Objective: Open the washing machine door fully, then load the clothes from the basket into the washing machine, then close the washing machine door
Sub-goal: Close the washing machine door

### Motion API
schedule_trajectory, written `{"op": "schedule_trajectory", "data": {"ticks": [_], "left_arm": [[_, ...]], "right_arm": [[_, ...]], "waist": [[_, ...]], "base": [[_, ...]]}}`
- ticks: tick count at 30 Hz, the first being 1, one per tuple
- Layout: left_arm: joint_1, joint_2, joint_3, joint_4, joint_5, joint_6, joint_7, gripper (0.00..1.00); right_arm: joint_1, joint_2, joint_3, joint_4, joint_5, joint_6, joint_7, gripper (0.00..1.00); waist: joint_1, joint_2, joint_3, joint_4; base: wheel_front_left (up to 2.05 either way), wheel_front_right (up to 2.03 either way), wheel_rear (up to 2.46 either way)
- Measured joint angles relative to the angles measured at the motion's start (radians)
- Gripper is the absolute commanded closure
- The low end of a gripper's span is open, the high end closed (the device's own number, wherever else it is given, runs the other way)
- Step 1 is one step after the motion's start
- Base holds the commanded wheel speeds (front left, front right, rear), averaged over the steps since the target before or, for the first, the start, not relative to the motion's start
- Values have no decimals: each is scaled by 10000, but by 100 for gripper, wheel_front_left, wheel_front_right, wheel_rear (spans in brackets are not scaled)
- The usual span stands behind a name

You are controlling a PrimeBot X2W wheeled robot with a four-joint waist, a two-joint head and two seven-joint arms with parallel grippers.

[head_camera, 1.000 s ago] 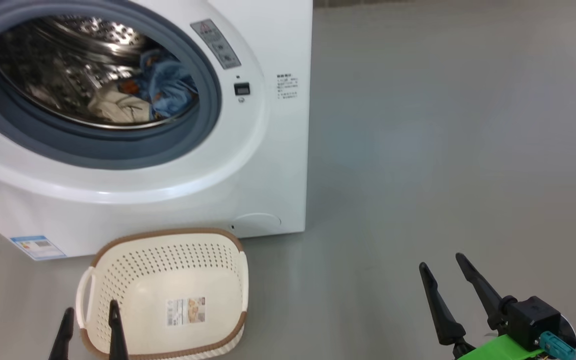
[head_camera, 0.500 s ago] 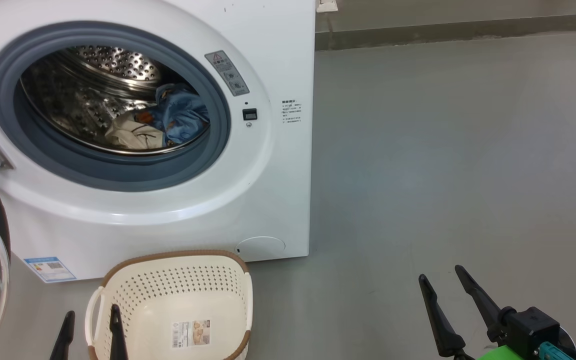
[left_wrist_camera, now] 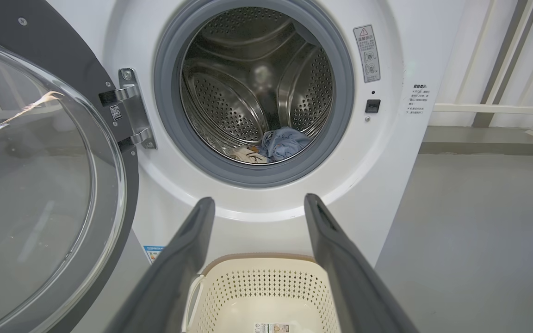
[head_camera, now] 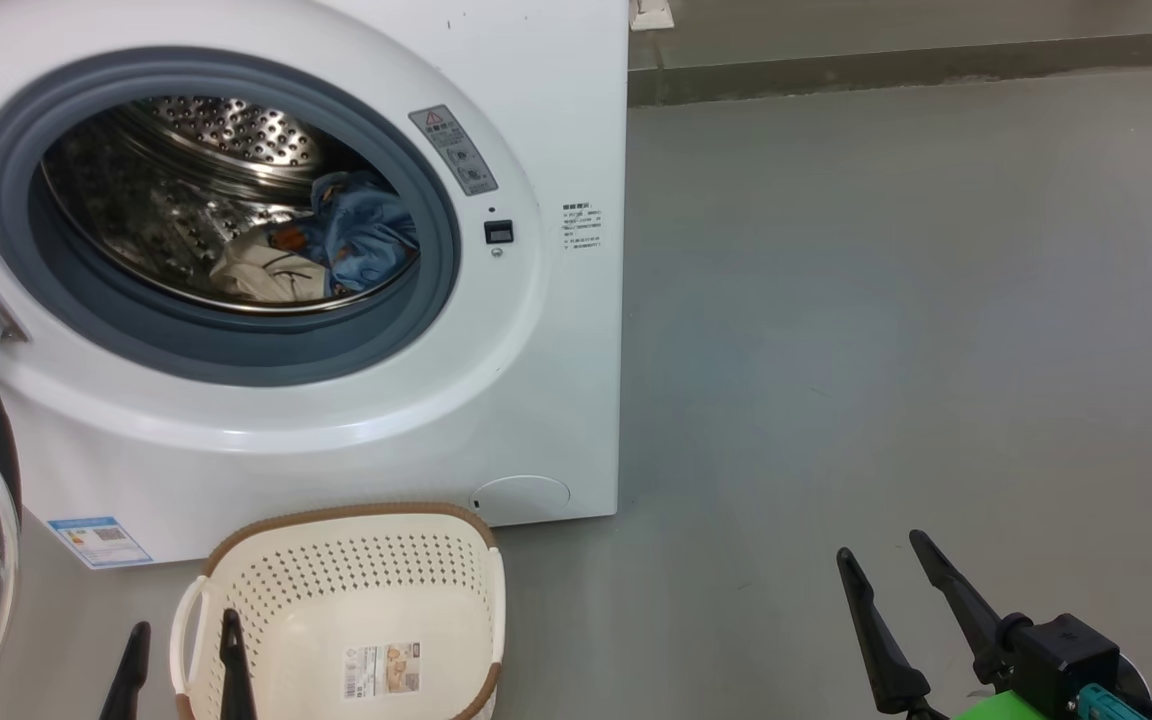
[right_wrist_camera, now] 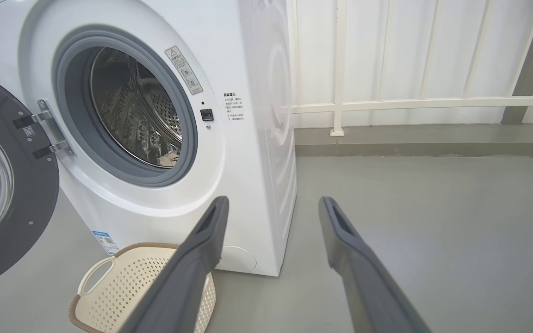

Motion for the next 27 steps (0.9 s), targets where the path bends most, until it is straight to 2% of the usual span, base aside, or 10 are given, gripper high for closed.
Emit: {"op": "schedule_trajectory", "data": {"ticks": [16,27], "left_arm": [[-1,81,-75,52,-2,86,4,0],[-8,82,-86,105,-6,88,2,0]], "right_arm": [[12,10,-8,2,-2,0,0,0],[12,13,-44,-23,-2,0,2,0]], "waist": [[0,0,-10,45],[0,0,37,188]], "base": [[-11,11,0],[-144,144,0]]}}
